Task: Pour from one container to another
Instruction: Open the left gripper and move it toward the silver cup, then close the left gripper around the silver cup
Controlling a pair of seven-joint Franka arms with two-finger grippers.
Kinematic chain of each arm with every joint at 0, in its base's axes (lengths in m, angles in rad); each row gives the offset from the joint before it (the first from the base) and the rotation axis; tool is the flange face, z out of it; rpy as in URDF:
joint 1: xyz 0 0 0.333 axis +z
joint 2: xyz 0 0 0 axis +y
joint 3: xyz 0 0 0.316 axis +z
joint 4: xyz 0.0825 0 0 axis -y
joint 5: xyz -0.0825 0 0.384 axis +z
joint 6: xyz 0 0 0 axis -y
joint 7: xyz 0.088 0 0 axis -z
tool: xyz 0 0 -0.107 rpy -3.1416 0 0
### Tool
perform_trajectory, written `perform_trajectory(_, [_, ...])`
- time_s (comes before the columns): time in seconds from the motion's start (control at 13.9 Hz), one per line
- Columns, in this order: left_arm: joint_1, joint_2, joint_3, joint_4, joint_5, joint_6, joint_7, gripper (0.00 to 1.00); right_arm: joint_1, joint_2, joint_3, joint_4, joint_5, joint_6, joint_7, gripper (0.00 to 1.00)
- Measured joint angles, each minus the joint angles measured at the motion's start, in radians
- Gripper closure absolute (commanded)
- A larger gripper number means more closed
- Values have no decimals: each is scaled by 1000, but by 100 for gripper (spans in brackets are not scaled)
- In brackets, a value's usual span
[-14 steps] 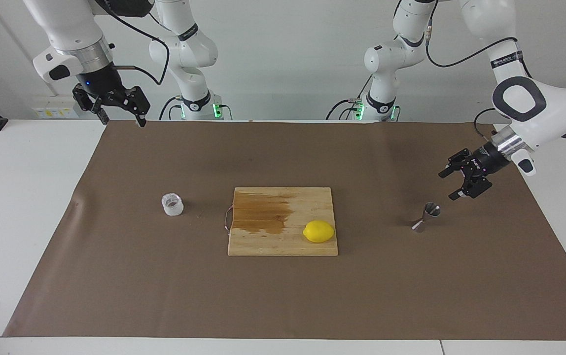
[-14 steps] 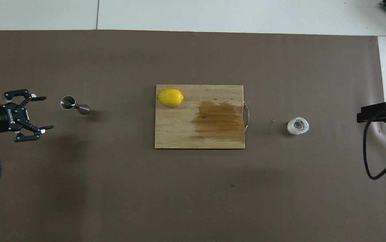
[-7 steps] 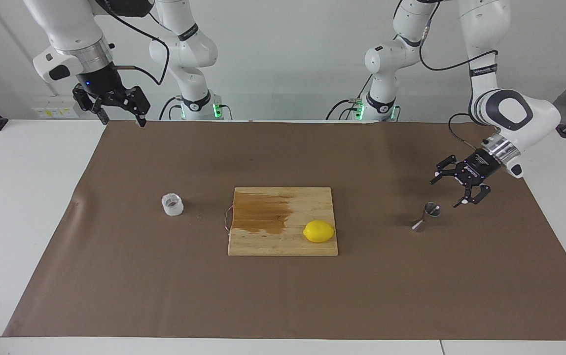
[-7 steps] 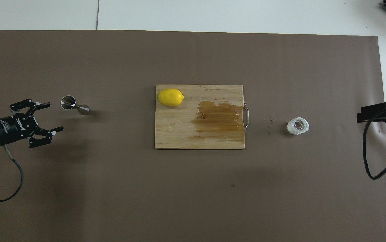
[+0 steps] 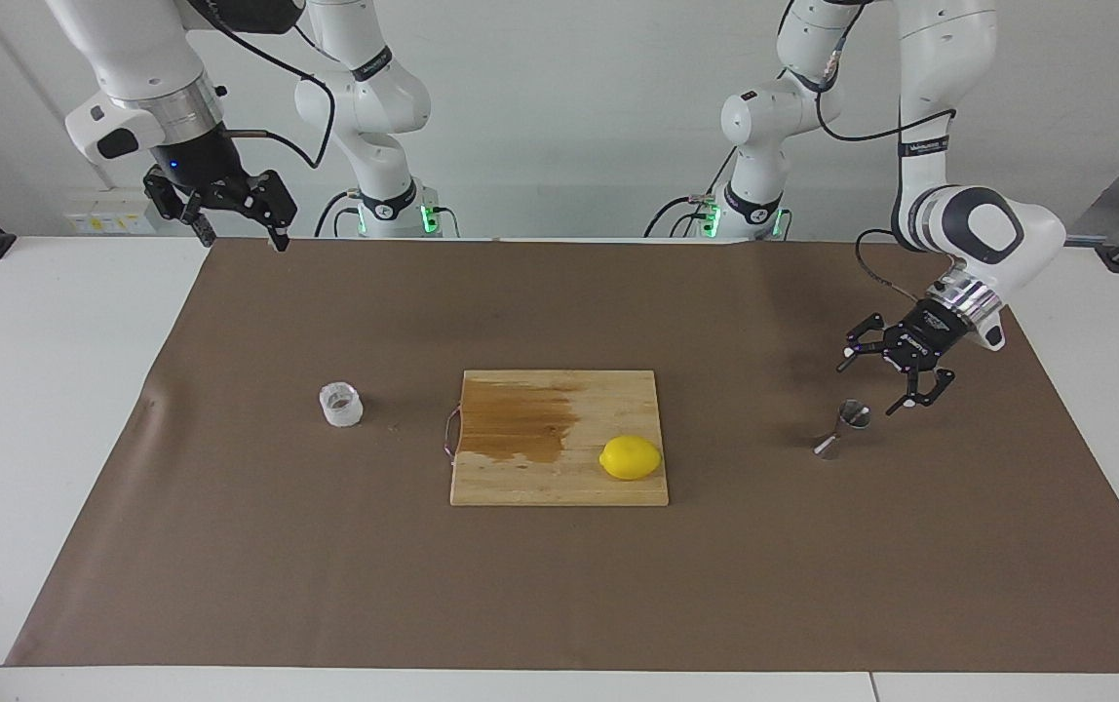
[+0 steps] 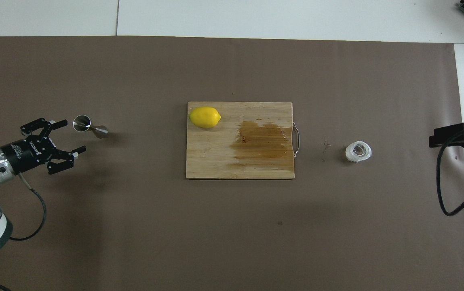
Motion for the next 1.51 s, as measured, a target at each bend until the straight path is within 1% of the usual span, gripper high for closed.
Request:
perform_trajectory(0.29, [-7,7,0,0,-30,4,0,0,0,0,0,0,0,0,0,0])
perform_trajectory(0.57, [-46,15,-1,1,-77,35,2,0,0,0,0,0,0,0,0,0])
perform_trajectory(1.08, [-54,39,1,16,-79,50,24,0,0,0,0,0,0,0,0,0])
perform_trajectory(1.51, [-54,53,2,47,-81,60,24,0,0,0,0,0,0,0,0,0])
